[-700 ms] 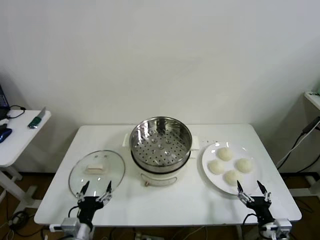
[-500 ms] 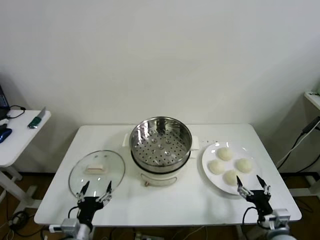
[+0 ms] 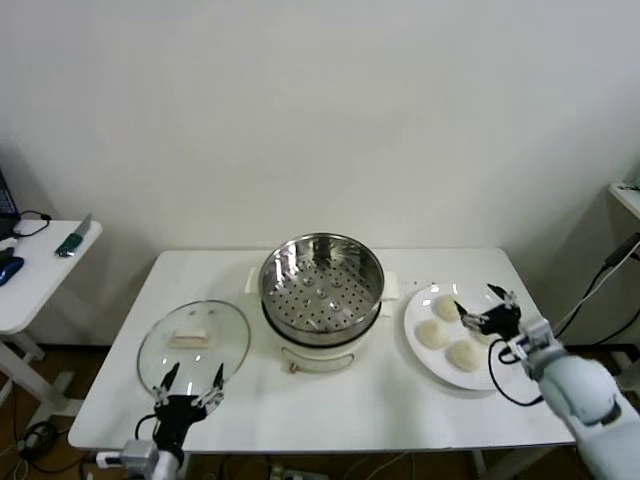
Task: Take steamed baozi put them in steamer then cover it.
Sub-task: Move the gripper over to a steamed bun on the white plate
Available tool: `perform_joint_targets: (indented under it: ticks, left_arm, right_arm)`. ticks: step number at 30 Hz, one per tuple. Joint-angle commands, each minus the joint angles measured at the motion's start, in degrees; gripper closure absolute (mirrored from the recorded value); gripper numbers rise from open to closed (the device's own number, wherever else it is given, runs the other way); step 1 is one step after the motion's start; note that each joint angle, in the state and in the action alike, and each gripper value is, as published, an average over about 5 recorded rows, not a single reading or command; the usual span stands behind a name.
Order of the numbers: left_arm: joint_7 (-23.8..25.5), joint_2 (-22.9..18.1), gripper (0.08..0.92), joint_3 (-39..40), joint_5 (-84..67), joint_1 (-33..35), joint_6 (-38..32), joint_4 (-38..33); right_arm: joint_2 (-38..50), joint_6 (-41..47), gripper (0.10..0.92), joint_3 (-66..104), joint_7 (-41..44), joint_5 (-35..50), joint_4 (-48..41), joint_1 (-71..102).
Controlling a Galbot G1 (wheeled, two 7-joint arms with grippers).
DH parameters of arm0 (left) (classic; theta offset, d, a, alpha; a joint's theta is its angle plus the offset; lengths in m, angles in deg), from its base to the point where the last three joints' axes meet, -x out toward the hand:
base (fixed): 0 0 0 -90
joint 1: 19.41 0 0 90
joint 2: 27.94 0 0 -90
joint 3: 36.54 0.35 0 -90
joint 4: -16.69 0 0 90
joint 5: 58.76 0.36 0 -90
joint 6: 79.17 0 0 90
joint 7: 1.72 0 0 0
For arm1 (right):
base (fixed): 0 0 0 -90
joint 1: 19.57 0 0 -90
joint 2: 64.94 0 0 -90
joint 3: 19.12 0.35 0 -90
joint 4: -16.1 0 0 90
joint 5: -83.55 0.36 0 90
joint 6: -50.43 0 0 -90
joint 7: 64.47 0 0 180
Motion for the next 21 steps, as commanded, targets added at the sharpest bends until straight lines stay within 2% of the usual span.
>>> perform_joint_targets:
  ticks: [1,5,8,21]
  left_arm:
    - [0.1,0.0,0.177,0.0,0.1,0.4,-0.4,0.2]
    - [0.2,0.0,0.177,-0.1,0.1,0.4,-0.5,0.2]
    - [0.2,-0.1,0.177,0.0,0.3,0.2,-0.5,0.2]
    - [0.2,-0.7,0.177,-0.1,0.9,0.5,-2.3,1.0]
  right_arm:
    - [12.3,-3.1,0.203,-41.5,23.7,-5.1,-14.6,-44.2]
    - [10.2,-10.9,0.203,-62.1,35.5,-8.3,-21.6,-63.2]
    - [7.4,-15.3,0.203,-70.5,41.4,-11.0,-25.6,-70.4]
    - [-7.5,-15.7,0.203,-76.2,45.5,-8.9,-39.5,-70.3]
